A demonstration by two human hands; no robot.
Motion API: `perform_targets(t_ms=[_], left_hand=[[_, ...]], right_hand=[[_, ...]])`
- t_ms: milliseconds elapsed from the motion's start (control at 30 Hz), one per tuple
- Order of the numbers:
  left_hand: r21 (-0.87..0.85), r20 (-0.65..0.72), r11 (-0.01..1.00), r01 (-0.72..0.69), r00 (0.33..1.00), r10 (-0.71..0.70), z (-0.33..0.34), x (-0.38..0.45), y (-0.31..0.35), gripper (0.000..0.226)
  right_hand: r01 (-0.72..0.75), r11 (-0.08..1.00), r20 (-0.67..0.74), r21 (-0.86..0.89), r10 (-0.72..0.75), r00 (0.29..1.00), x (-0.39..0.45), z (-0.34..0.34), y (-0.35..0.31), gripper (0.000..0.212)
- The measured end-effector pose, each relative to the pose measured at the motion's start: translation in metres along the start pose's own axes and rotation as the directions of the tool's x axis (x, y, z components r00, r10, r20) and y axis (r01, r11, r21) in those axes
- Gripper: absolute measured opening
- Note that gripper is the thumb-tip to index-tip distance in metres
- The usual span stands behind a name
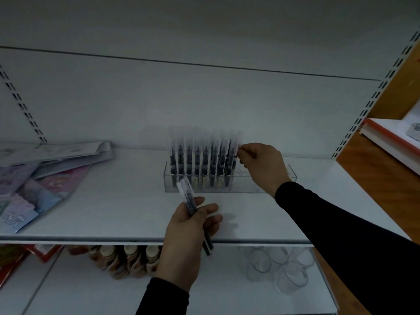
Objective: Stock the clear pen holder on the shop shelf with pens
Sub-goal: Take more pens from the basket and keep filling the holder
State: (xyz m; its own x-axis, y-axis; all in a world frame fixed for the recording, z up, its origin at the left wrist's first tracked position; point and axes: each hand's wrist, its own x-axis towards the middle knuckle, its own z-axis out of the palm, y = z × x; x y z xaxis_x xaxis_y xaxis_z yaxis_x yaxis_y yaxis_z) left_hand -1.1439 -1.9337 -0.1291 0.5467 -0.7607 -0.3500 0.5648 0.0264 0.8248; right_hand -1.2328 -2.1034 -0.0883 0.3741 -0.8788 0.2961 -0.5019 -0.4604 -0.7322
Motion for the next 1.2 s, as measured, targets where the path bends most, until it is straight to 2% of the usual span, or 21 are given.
perform_targets(t_ms=[200, 333, 433, 533, 667, 867, 1033, 1100, 1200], left_hand=[[-0.008, 0.029, 1.000, 0.005, 1.000, -0.005, 0.002, -0.003, -0.001, 0.010], [-0.035, 0.054, 0.999, 0.011, 0.998, -0.009, 0.004, -0.006, 0.000, 0.013], [-0.018, 0.072, 1.000, 0.000, 0.997, 0.001, 0.005, -0.008, 0.001, 0.013], [0.016, 0.112, 1.000, -0.013, 0.994, 0.011, 0.007, -0.012, 0.002, 0.012], [0.037, 0.164, 0.999, -0.009, 0.986, 0.003, 0.008, -0.012, 0.001, 0.018], [0.026, 0.101, 1.000, -0.002, 0.995, 0.000, 0.008, -0.008, -0.001, 0.012], [0.033, 0.017, 0.999, -0.008, 1.000, 0.008, 0.007, -0.005, -0.001, 0.022], [0.024, -0.015, 1.000, -0.018, 1.000, 0.018, 0.006, -0.005, 0.001, 0.021], [0.000, -0.054, 1.000, -0.021, 0.998, 0.021, 0.006, -0.006, 0.005, 0.018]], right_hand=[[-0.045, 0.998, -0.058, 0.044, 0.048, 0.997, -0.018, -0.006, 0.002, 0.016], [-0.083, 0.986, -0.076, 0.142, 0.094, 0.993, -0.040, -0.005, 0.003, 0.023], [-0.141, 0.959, 0.082, 0.247, 0.124, 0.989, -0.058, -0.001, -0.004, 0.023], [-0.173, 0.928, 0.255, 0.329, 0.089, 0.963, -0.072, 0.008, -0.015, 0.019], [-0.160, 0.911, 0.322, 0.379, 0.033, 0.946, -0.074, 0.015, -0.025, 0.014], [-0.191, 0.890, 0.311, 0.415, 0.058, 0.949, -0.068, 0.009, -0.024, 0.011], [-0.273, 0.766, 0.223, 0.582, 0.172, 0.959, -0.056, -0.007, -0.025, 0.015], [-0.250, 0.748, 0.168, 0.615, 0.186, 0.968, -0.050, -0.015, -0.025, 0.014], [-0.156, 0.786, 0.040, 0.598, 0.166, 0.985, -0.039, -0.026, -0.025, 0.010]])
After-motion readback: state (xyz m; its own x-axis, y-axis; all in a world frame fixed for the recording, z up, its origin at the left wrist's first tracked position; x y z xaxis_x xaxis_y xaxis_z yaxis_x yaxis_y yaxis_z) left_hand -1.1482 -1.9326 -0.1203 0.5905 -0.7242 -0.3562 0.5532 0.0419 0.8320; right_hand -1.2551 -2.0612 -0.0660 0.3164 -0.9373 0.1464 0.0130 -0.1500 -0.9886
